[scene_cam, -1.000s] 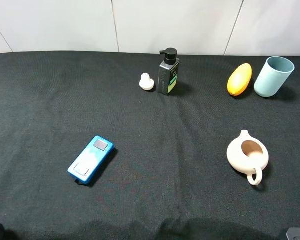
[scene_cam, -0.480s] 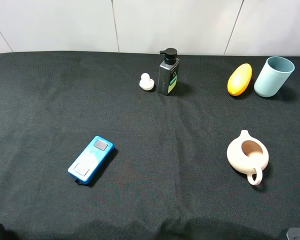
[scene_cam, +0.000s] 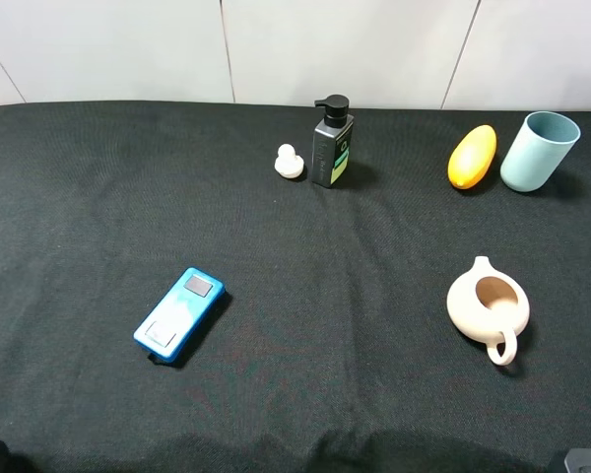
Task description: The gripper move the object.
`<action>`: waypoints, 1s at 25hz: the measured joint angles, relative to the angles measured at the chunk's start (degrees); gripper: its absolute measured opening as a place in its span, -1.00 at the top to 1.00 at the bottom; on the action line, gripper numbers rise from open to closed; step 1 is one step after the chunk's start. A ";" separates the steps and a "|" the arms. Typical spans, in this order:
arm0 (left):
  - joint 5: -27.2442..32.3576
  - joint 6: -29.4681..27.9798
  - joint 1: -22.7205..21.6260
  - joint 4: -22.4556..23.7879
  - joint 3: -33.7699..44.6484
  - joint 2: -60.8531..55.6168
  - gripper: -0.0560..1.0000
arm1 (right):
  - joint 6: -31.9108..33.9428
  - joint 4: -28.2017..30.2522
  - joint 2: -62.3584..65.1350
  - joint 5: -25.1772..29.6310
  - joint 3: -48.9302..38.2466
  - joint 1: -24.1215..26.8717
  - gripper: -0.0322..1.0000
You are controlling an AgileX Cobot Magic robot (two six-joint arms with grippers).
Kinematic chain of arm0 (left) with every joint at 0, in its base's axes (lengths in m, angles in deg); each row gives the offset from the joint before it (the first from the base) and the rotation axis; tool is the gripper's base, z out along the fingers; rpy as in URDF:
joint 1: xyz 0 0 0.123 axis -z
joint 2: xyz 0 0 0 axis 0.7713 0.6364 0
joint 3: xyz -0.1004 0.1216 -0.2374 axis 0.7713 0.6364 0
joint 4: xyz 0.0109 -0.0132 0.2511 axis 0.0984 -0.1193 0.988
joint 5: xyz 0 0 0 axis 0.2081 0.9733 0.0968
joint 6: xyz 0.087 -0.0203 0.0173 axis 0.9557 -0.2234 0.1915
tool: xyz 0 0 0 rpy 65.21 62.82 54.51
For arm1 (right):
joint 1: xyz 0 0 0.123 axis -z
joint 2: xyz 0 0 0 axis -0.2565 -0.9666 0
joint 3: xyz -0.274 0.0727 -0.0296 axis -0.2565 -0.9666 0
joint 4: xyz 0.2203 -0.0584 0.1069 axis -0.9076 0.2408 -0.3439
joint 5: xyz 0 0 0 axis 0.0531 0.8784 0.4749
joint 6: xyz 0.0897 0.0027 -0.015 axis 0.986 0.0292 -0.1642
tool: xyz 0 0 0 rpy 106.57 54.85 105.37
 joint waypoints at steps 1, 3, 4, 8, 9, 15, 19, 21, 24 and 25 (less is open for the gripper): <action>0.00 0.00 0.00 0.00 0.00 0.00 -0.98 | 0.00 0.00 1.89 0.00 -1.55 0.00 -0.19; 0.00 0.00 0.00 0.00 0.00 0.00 -0.98 | 0.00 0.00 5.37 0.00 -4.57 0.00 -0.19; 0.00 0.00 0.00 0.00 0.00 0.00 -0.98 | 0.00 0.00 7.25 0.00 -5.83 0.00 -0.19; 0.00 0.00 0.00 0.00 0.00 0.00 -0.98 | 0.00 0.07 14.02 0.05 -11.16 0.00 -0.19; 0.00 0.00 0.00 0.00 0.00 0.00 -0.98 | 0.14 0.21 15.64 0.05 -12.45 0.00 -0.19; 0.00 0.00 0.00 0.00 0.00 0.00 -0.98 | 3.54 0.45 24.50 0.11 -17.95 0.00 -0.28; 0.00 0.00 0.00 0.00 0.00 0.00 -0.98 | 5.36 1.25 29.86 0.11 -19.89 0.00 -0.39; 0.00 0.00 0.00 0.00 0.00 0.00 -0.98 | 5.62 1.37 32.38 0.11 -20.94 0.00 -0.40; 0.00 0.00 0.00 0.00 0.00 0.00 -0.98 | 5.83 1.37 35.61 0.17 -21.91 0.00 -0.41; 0.00 0.00 0.00 0.00 0.00 0.00 -0.98 | 5.83 1.37 36.49 0.17 -21.96 0.00 -0.41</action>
